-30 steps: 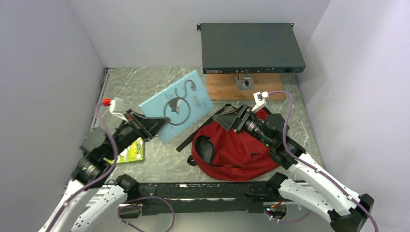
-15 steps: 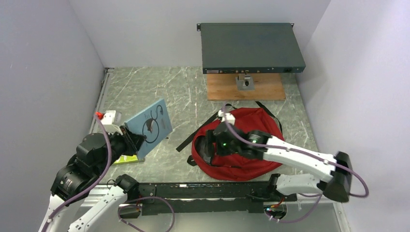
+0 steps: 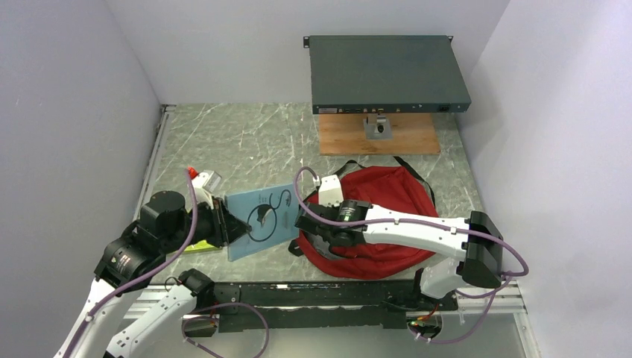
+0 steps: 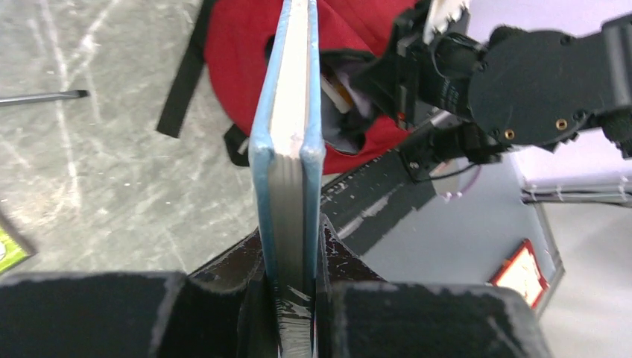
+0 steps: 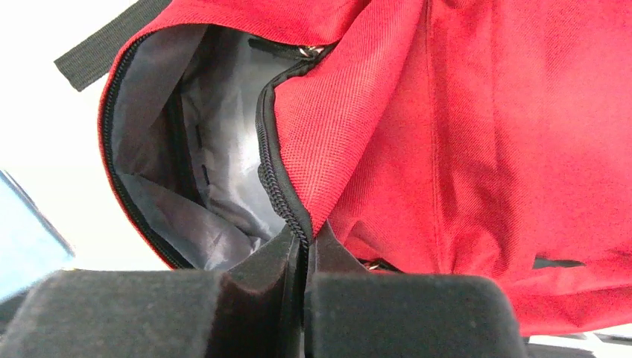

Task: Pack the student bag
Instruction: Place the book in the student bag.

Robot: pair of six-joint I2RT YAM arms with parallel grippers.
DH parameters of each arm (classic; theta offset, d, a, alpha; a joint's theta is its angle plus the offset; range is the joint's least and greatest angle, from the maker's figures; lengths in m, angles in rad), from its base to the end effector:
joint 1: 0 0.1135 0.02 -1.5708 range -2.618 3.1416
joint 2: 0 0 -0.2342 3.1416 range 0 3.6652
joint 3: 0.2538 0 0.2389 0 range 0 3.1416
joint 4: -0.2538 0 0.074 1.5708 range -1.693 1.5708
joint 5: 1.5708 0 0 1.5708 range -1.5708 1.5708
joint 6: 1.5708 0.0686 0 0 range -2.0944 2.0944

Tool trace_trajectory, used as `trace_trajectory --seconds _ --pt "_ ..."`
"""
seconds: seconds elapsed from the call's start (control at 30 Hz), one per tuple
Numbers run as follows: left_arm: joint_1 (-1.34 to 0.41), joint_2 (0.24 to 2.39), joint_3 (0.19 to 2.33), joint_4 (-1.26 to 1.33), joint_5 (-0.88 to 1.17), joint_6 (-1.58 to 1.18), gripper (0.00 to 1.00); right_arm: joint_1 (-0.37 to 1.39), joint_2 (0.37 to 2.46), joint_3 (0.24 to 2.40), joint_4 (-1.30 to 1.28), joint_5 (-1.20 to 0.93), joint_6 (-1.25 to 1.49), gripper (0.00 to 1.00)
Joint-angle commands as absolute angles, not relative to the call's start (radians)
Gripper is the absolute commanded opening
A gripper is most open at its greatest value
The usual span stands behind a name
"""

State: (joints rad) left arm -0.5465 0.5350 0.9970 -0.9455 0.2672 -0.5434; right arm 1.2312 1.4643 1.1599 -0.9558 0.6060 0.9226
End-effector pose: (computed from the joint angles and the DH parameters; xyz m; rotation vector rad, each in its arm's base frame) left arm 0.0956 -0.0793 0.3245 0.1794 2.1664 -0.9278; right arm 0.1280 0.2449 0.2101 -0.2598 2.4561 -0.0255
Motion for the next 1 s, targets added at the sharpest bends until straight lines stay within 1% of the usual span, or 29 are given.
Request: trace_trajectory --seconds 0.0,0.13,0.2,0.27,0.37,0.43,0.57,0.73,0.97 --pt "-0.545 0.528 1.011 -0.788 0.454 -0.595 0.0 1.23 1.41 1.225 -0.972 0.675 0.754 0.0" --pt "-0.545 0.535 0.994 -0.751 0.557 -0.644 0.0 1.184 1.291 1.213 -0.892 0.537 0.59 0.0" --pt "-0.545 0.541 0.988 -0.75 0.581 -0.659 0.0 1.127 1.223 1.192 -0.833 0.406 0.53 0.0" --pt "-0.544 0.54 0.964 -0.733 0.608 -0.678 0.0 1.031 1.141 1.141 -0.746 0.23 0.482 0.0" --pt "-0.544 0.537 0.909 -0.683 0.657 -0.725 0.0 0.92 1.076 1.101 -0.671 0.001 0.44 0.0" --pt "-0.544 0.536 0.877 -0.651 0.693 -0.75 0.0 0.881 1.067 1.105 -0.654 -0.078 0.421 0.0" --pt "-0.545 0.54 0.813 -0.586 0.762 -0.799 0.0 0.837 1.074 1.116 -0.629 -0.147 0.426 0.0" --pt "-0.545 0.559 0.75 -0.508 0.775 -0.868 0.0 0.805 1.086 1.114 -0.59 -0.206 0.44 0.0" --pt "-0.545 0.599 0.602 -0.296 0.671 -1.154 0.0 0.795 1.079 1.125 -0.579 -0.199 0.451 0.0"
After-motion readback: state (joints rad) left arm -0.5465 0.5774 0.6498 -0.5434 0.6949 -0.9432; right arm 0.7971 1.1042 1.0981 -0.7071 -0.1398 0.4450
